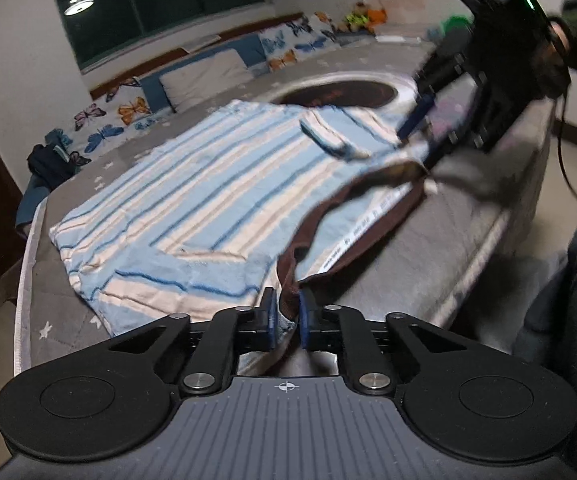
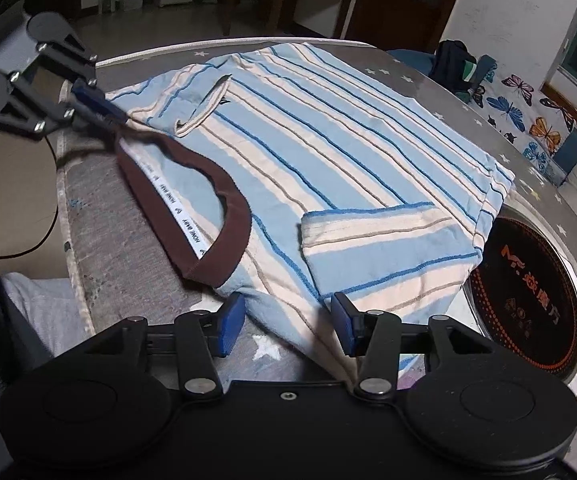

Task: Fold clothes

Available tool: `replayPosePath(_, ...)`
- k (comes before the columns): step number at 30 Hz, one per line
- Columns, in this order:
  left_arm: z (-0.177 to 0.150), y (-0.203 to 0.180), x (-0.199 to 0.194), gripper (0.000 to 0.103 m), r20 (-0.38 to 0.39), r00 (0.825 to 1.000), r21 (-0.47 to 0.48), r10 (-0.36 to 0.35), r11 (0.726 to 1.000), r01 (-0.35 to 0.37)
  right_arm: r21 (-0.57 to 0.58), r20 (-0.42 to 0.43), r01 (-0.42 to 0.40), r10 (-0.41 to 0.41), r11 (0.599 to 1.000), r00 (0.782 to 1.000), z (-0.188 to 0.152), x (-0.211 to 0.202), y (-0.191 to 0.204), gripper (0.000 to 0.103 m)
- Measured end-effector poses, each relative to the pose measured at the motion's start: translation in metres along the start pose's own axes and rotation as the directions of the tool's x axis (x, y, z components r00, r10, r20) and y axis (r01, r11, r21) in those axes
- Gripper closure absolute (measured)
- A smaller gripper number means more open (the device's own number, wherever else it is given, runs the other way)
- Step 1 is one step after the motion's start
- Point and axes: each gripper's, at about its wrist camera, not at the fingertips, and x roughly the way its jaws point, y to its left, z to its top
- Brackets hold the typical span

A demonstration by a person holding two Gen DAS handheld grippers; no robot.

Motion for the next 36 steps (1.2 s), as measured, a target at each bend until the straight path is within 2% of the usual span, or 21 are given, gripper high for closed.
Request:
replayPosePath(5,0.018,0.02,0.004,0.094,0.044,0.998,-0.086,0.035,0.996,-0.031,-0.02,0.021,-0.003,0.003,1.0,1.0,0.002,-0.003,0.002,0.047)
replayPosePath(12,0.036,0.041,0.018,0.094,0.065,0.997,-0.171,0.04,0.985,-0.029,-0.052,0.035,0.044,-0.043,0.998,0.998,0.006,0.009,0.002,0.046)
replayPosePath(13,0.036,0.043,0.019,0.094,0.064,0.997,-0.18,0.032,0.983,-0.02,-0.044,0.032,0.05,-0.049,0.998,0.998,0.006,0.011,0.0,0.048)
replayPosePath(14,0.036,0.044,0.02,0.094,0.063,0.998,-0.187,0.024,0.982,-0.012,-0.029,0.031,0.052,-0.051,0.998,0.998,0.006,0.012,-0.003,0.054)
replayPosePath(15,0.035,0.043,0.02,0.094,0.061,0.998,-0.184,0.016,0.983,-0.005,-0.015,0.03,0.053,-0.052,0.998,0.998,0.007,0.013,-0.006,0.06)
replayPosePath(16,0.034,0.042,0.02,0.094,0.057,0.998,-0.179,0.009,0.984,0.002,0.0,0.029,0.052,-0.052,0.999,0.998,0.007,0.014,-0.009,0.074)
replayPosePath(17,0.031,0.04,0.019,0.094,0.053,0.999,-0.17,0.003,0.985,0.006,0.018,0.029,0.048,-0.049,0.999,0.998,0.007,0.015,-0.012,0.08)
replayPosePath(20,0.024,0.032,0.014,0.093,0.045,0.999,-0.144,-0.006,0.989,0.013,0.081,0.036,0.032,-0.035,0.996,0.999,0.009,0.015,-0.02,0.086)
replayPosePath(24,0.012,0.025,0.003,0.083,0.051,0.999,-0.124,-0.004,0.992,0.011,0.151,0.051,-0.001,-0.007,0.989,0.999,0.015,0.014,-0.031,0.088)
replayPosePath(26,0.007,0.022,-0.001,0.067,0.054,0.999,-0.113,0.004,0.994,0.002,0.164,0.057,-0.001,-0.009,0.986,0.998,0.018,0.014,-0.034,0.088)
replayPosePath(27,0.004,0.021,-0.003,0.065,0.055,0.998,-0.106,0.012,0.994,-0.006,0.17,0.06,0.0,-0.011,0.985,0.998,0.019,0.013,-0.035,0.088)
replayPosePath(36,-0.018,0.009,-0.005,0.06,0.001,0.999,0.002,0.051,0.999,-0.051,0.196,0.066,0.009,-0.023,0.981,0.998,0.025,0.016,-0.043,0.088)
